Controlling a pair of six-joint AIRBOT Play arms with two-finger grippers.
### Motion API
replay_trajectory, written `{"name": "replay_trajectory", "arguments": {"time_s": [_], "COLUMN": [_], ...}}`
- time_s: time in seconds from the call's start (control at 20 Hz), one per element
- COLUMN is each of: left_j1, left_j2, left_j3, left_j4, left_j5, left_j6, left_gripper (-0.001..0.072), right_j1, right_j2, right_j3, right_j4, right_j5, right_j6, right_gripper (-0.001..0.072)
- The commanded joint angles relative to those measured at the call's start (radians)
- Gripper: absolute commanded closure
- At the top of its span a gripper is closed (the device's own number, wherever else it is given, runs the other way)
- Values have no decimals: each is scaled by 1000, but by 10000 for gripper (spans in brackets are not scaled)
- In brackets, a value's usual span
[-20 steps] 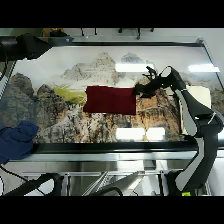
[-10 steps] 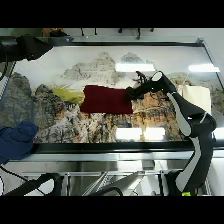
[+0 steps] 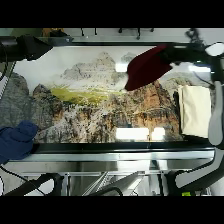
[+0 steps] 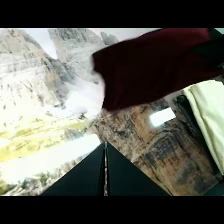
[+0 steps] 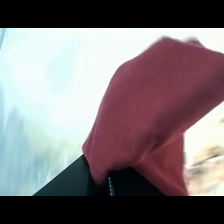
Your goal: Fold the shirts.
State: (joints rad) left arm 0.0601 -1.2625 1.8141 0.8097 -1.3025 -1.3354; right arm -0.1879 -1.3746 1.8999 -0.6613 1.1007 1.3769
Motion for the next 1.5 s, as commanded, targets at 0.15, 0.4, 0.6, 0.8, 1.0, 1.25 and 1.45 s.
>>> {"name": "replay_trajectory", "arguments": {"time_s": [0.15, 0.4, 0.6, 0.8, 1.0, 1.25, 1.45], "left_j1": [1, 0, -1, -2, -2, -2, -2], "left_j2": [0, 0, 0, 0, 0, -2, -2], "left_j3": [1, 1, 0, 0, 0, -1, -1], "left_j4": [-1, 0, -1, -1, -1, 0, 0], "left_j5": [0, -10, -10, -23, -66, -68, -65], "left_j6": [-1, -16, -20, -20, -20, -19, -19], "left_gripper": [691, 691, 691, 691, 691, 691, 691], "right_j1": [-303, -371, -372, -377, -377, -377, -377], "right_j2": [105, 210, 356, 480, 529, 518, 529], "right_j3": [13, -39, -261, -521, -699, -741, -709], "right_j4": [-154, -615, -925, -932, -934, -935, -930], "right_j5": [13, 224, 366, 345, 380, 378, 358], "right_j6": [291, 567, 794, 831, 821, 663, 631], "right_gripper": [691, 691, 692, 689, 684, 6, 6]}}
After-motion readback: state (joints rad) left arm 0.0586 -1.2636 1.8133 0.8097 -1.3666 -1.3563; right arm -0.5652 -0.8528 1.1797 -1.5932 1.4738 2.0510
